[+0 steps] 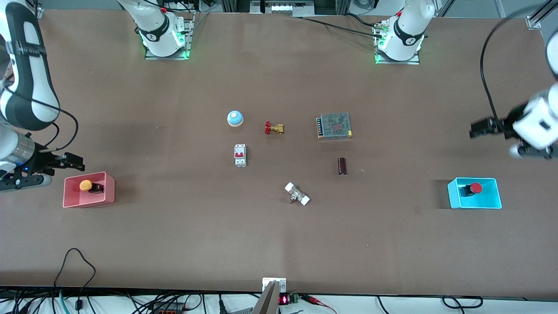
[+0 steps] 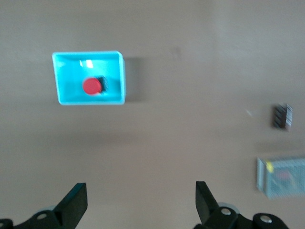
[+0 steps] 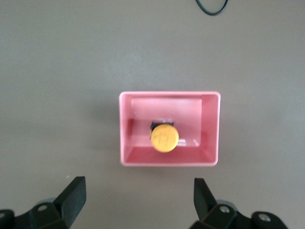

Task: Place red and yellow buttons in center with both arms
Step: 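Lower the right gripper into the pink bin while the left gripper enters the cyan bin, then grasp the yellow button with the right gripper while the left gripper grasps the red button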

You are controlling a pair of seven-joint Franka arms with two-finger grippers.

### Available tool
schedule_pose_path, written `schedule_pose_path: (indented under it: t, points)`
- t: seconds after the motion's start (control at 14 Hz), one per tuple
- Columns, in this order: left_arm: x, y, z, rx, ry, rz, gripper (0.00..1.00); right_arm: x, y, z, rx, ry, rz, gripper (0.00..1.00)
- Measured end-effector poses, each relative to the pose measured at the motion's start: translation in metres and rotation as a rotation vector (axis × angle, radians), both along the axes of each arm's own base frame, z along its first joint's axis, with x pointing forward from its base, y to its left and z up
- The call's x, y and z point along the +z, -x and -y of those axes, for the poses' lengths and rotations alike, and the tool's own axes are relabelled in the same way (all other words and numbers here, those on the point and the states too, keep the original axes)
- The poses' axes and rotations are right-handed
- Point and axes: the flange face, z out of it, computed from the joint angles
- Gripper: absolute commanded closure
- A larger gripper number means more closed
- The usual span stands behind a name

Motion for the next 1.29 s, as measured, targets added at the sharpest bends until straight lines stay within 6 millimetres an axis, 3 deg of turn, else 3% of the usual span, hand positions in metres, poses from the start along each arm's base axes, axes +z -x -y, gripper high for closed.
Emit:
schedule_pose_path:
  t: [0.29, 0.5, 0.79, 0.93, 1.07, 1.29]
  points:
    - [-0.103, -0.038, -0.053, 0.04, -0.032, 0.029, 0.0, -0.039, -0.009, 0.006, 0.018, -0.001, 0.023, 0.0]
    - [-0.157, -0.053, -0.077, 0.028, -0.069, 0.071, 0.0, -0.064, -0.013, 0.007, 0.049, 0.0, 0.035, 0.0]
    - [-0.222, -0.054, -0.103, 0.006, -0.078, 0.151, 0.04, -0.081, -0.014, 0.011, 0.058, 0.0, 0.042, 0.0]
    - [-0.256, -0.046, -0.105, -0.001, -0.081, 0.189, 0.08, -0.089, -0.014, 0.017, 0.058, 0.001, 0.047, 0.0]
    - [-0.28, -0.037, -0.102, -0.006, -0.081, 0.21, 0.19, -0.098, -0.012, 0.022, 0.052, -0.001, 0.043, 0.0]
    - [-0.287, -0.033, -0.102, -0.007, -0.08, 0.213, 0.52, -0.106, -0.012, 0.025, 0.049, -0.002, 0.043, 0.0]
